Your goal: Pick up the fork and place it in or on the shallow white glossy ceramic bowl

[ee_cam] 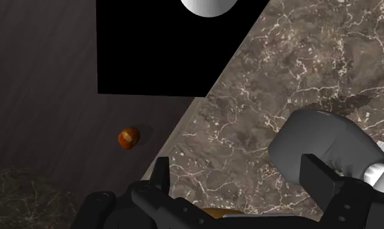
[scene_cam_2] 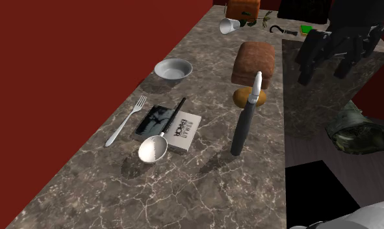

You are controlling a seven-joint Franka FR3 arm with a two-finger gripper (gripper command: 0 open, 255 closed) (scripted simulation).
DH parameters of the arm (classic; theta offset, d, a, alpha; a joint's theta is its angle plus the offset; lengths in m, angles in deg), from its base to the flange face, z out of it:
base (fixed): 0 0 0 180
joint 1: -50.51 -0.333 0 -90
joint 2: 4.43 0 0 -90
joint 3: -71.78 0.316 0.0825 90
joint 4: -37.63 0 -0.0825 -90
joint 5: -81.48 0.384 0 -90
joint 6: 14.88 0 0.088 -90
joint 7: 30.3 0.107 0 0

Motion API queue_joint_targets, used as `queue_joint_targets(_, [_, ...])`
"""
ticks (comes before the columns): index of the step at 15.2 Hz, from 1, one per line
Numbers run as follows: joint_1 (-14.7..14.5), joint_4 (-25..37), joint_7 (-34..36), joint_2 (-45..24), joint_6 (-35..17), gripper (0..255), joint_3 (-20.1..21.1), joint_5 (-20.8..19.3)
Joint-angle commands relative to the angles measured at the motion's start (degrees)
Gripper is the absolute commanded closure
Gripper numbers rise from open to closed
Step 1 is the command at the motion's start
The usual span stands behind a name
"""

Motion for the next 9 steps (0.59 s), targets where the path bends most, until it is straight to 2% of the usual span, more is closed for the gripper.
queue_joint_targets(1, [0.0,0.0,0.0,0.0,0.0,0,0.0,0.0])
queue_joint_targets(9, [-1.9,-3.4,15.3,-3.5,-9.3,0,10.9,8.5])
